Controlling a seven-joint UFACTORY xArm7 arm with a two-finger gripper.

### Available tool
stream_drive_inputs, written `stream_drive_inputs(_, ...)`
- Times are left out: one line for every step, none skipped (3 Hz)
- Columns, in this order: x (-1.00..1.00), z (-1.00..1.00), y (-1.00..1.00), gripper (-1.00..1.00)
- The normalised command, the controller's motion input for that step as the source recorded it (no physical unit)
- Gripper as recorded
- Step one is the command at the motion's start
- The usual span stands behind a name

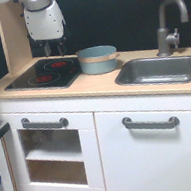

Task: Place the pot in the sink

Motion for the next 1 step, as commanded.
stream_drive_inputs(-0.01,0.04,0.0,1.0)
